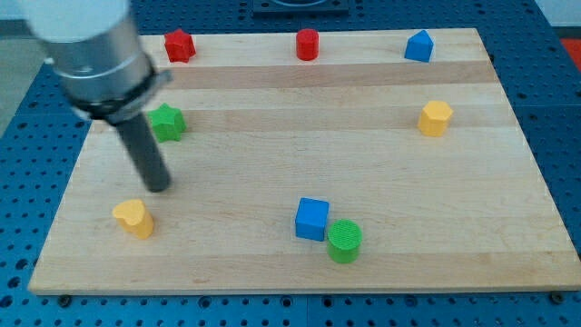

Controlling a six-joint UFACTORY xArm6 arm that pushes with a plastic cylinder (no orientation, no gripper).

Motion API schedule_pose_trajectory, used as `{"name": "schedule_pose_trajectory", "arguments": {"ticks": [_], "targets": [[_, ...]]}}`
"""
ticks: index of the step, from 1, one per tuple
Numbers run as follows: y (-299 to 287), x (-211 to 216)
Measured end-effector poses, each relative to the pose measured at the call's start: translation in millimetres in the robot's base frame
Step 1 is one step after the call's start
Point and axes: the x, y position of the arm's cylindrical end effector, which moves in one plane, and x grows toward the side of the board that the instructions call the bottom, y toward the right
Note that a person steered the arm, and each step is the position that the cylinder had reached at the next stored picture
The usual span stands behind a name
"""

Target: Push the yellow heart to the group of blocks

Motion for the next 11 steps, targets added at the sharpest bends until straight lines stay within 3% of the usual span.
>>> {"name": "schedule_pose_trajectory", "arguments": {"ticks": [1,3,6,11], "targets": [[-50.2,10.9],[-59.0,36.3],[3.0,68.0],[115.8,75.8]]}}
